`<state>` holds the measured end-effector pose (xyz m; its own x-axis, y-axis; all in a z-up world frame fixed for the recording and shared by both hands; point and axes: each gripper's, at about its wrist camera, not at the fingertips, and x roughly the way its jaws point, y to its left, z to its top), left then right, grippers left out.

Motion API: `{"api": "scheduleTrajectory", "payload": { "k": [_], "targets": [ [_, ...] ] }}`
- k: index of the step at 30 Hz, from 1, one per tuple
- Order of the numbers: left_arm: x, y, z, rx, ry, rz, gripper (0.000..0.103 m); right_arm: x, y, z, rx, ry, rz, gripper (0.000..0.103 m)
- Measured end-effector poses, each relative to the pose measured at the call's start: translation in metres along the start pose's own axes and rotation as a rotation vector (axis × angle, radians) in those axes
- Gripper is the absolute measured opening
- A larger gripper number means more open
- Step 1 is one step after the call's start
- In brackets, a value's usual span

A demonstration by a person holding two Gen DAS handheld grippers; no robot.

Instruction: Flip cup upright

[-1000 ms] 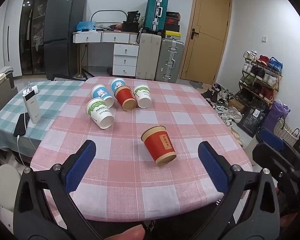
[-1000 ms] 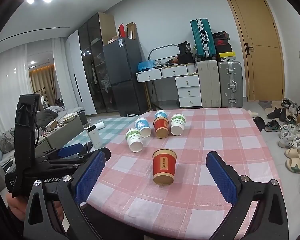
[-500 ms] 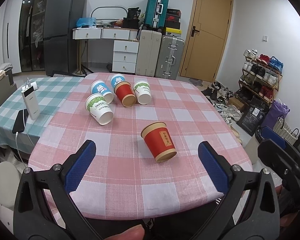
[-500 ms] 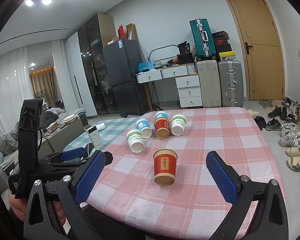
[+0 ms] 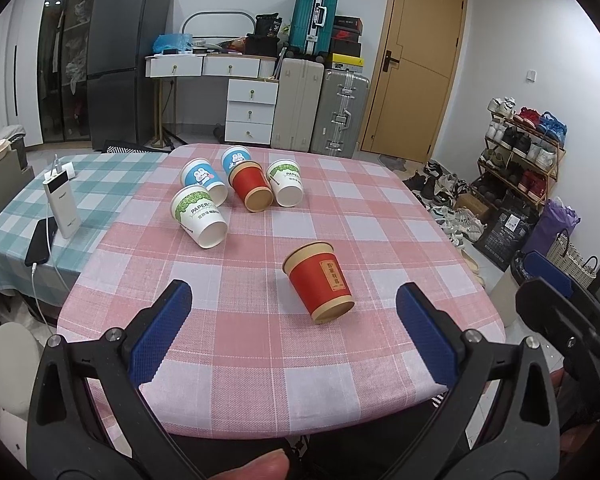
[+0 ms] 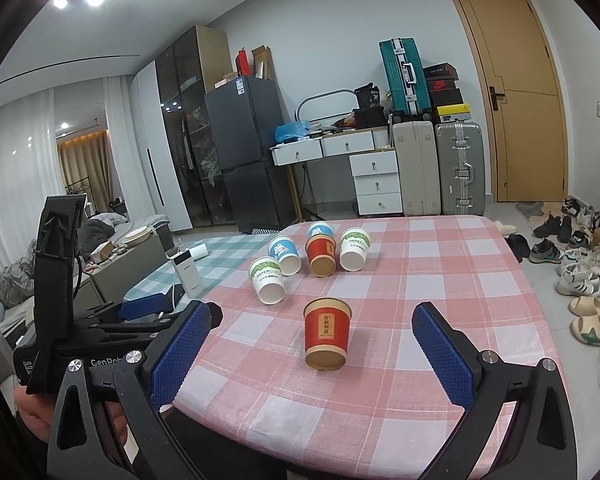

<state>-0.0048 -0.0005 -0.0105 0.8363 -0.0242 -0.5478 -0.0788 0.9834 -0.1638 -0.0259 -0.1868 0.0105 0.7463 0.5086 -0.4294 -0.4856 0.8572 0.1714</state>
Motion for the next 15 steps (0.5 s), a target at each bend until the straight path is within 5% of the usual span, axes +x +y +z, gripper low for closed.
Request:
{"api": "scheduleTrajectory", "payload": {
  "k": [15],
  "targets": [
    [0.0036, 0.0018, -0.0048, 0.003, 0.011, -0.003, 0.102, -0.0017, -0.0053, 0.0014, 0.014, -0.003, -0.005, 0.103]
  ]
}}
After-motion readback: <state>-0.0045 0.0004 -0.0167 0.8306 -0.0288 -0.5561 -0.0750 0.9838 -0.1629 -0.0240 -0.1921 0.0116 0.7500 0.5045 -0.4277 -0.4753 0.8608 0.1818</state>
